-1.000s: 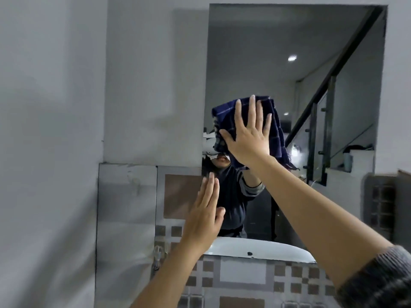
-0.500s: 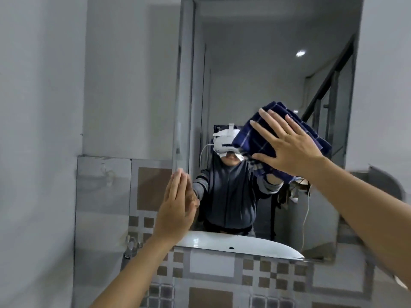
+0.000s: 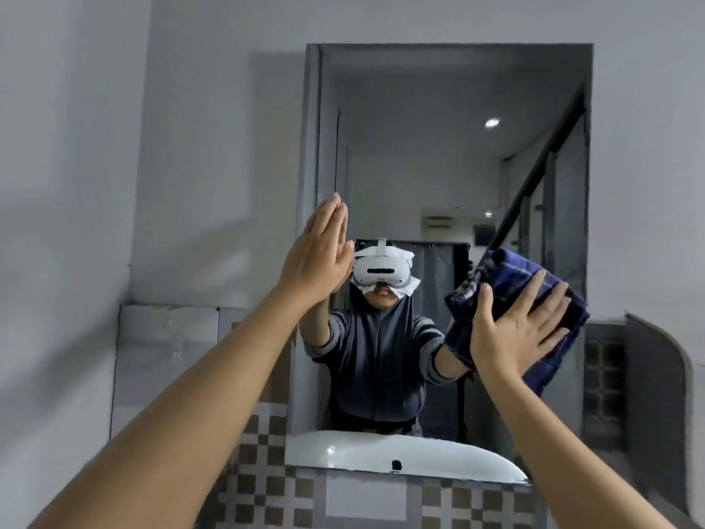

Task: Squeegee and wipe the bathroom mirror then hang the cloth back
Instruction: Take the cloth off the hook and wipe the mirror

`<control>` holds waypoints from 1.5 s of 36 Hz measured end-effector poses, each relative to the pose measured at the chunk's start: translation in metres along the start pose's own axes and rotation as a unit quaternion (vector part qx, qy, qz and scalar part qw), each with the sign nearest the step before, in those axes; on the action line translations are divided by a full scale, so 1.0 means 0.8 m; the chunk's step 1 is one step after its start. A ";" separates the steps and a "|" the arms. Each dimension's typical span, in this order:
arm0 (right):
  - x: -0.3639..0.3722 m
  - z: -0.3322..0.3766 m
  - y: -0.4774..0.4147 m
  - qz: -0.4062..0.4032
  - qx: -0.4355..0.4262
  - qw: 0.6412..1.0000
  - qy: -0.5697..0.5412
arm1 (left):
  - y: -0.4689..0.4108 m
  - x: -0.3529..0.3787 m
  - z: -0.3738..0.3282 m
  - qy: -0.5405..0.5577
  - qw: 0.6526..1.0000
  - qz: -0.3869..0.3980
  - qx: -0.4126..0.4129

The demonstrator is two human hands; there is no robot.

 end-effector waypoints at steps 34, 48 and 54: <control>-0.016 -0.072 0.018 0.072 -0.264 0.944 0.183 | 0.017 0.021 0.018 0.018 0.999 0.011 0.044; 0.064 -0.014 0.155 0.007 -0.011 1.000 0.012 | 0.047 0.030 0.017 0.014 0.999 0.033 0.037; 0.103 0.039 0.216 0.108 -0.213 0.968 0.076 | 0.053 0.026 0.020 0.017 0.998 0.033 0.057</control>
Point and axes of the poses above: each hand's wrist, its own y-axis away from the middle knuckle, its own x-axis out of the palm, z = x × y, the point moved 2 cm from there along -y, towards the middle knuckle, and after that the axes turned 1 degree about y, right-handed, at the moved point
